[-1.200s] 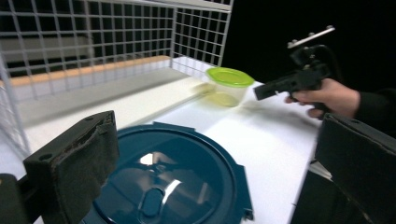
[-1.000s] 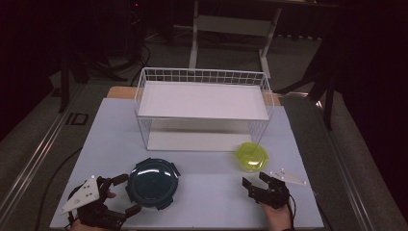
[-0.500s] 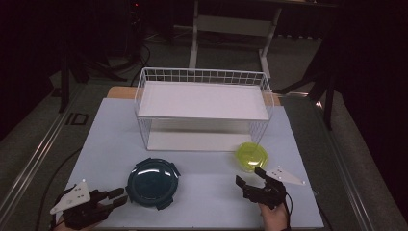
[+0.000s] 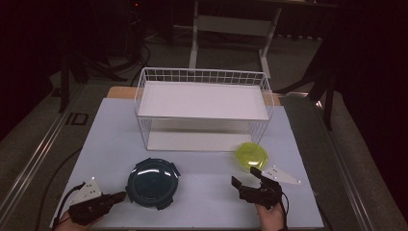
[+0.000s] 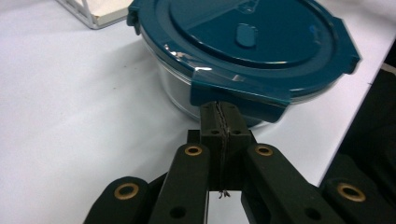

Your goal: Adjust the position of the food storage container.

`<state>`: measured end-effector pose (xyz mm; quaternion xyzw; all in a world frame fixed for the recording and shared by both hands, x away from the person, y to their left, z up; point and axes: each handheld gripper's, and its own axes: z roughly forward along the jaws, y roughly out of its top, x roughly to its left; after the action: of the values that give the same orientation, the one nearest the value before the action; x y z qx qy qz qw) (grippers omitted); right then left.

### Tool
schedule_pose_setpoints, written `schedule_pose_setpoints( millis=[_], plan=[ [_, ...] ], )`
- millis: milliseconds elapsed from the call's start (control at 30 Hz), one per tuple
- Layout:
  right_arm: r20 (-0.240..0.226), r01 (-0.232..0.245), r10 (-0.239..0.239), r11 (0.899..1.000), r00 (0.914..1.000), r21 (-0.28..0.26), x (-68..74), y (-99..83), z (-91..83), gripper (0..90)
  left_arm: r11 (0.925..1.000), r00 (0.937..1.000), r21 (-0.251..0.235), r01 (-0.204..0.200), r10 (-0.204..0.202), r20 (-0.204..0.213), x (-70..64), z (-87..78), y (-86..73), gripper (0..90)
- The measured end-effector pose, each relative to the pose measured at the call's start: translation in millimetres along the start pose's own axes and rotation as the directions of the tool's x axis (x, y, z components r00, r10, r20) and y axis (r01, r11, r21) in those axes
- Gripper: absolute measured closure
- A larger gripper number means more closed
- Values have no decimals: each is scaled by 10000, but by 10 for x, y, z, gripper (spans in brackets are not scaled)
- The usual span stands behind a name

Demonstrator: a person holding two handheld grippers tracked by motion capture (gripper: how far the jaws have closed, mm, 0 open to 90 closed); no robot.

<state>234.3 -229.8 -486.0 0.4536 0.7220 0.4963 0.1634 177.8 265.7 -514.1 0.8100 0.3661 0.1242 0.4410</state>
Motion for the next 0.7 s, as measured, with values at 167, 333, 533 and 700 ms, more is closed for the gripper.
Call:
schedule_pose_setpoints(
  millis=[167,333,533,700],
  plan=[
    [-52,0,0,10000,10000,28,-5,-14,3,140,9998,9999,-182,110,-110,18,27,2,11,894],
    [-102,43,-43,10000,9999,45,13,-19,1,140,9994,9997,-239,243,-245,-68,59,41,40,894],
    [-188,116,-115,9999,9998,54,39,-17,4,140,9997,9998,-162,192,-193,-104,107,91,94,894],
    [-304,212,-209,9997,9993,90,67,-6,19,140,9998,9997,-138,175,-177,-147,151,158,155,894]
  ],
)
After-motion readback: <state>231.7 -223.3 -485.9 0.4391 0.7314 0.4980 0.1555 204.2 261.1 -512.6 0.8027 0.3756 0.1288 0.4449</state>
